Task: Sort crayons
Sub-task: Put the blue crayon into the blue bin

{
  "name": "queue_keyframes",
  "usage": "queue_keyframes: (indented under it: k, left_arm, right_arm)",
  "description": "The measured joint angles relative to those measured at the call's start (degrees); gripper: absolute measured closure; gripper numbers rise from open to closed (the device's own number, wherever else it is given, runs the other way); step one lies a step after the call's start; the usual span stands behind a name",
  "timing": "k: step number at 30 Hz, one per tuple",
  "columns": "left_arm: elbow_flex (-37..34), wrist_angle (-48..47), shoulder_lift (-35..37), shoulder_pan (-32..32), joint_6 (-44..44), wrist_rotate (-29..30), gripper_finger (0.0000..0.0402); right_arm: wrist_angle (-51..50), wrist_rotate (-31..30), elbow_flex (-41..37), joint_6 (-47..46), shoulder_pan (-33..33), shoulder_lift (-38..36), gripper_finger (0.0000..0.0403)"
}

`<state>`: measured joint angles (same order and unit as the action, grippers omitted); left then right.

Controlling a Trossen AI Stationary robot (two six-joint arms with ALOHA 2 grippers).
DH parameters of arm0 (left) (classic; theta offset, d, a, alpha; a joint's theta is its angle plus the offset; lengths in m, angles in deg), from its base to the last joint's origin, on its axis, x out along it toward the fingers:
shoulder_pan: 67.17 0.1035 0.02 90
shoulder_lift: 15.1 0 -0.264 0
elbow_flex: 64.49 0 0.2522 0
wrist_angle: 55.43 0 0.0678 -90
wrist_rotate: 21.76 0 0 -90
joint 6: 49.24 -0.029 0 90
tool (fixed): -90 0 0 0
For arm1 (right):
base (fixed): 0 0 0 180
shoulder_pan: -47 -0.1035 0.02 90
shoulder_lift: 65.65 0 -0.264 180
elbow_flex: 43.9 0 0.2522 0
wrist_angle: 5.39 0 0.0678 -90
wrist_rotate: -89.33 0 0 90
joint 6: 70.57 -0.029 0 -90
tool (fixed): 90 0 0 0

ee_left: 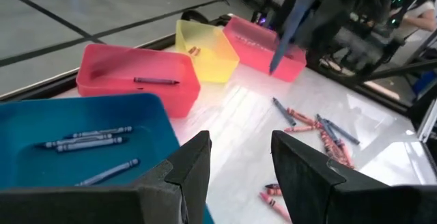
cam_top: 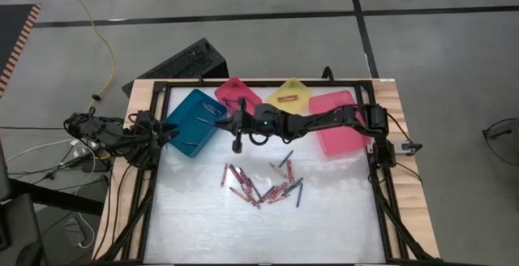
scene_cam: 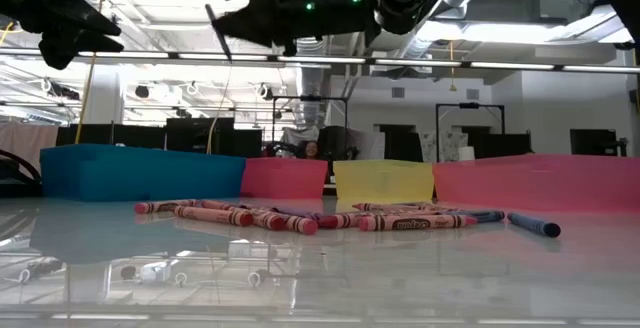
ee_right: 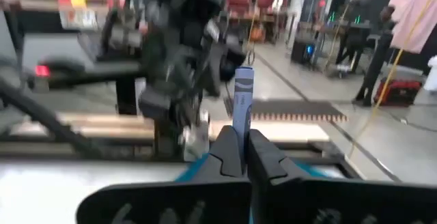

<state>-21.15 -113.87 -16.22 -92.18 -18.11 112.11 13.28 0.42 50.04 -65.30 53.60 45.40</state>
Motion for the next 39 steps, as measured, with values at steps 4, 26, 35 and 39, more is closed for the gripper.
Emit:
queue_keyframes:
  k: [4, 26, 35, 39]
  left_arm:
    - [0.0, -0.2, 0.0, 0.0, 0.0, 0.0, 0.0256]
    - [0.0, -0.5, 0.0, 0.0, 0.5, 0.0, 0.0256]
    - [0.0, -0.5, 0.0, 0.0, 0.5, 0.0, 0.0256]
    - [0.0, -0.5, 0.0, 0.0, 0.6, 0.0, 0.0256]
  right_arm:
    - [3.9, 0.6, 0.0, -2.1, 1.3, -0.1, 0.0401]
    - [-7.0, 6.7, 31.2, -3.3, 3.3, 22.6, 0.0401]
    - [-12.5, 10.5, 43.3, -3.4, 3.5, 30.3, 0.0401]
    - [-13.3, 10.9, 44.9, -3.8, 3.7, 32.6, 0.0401]
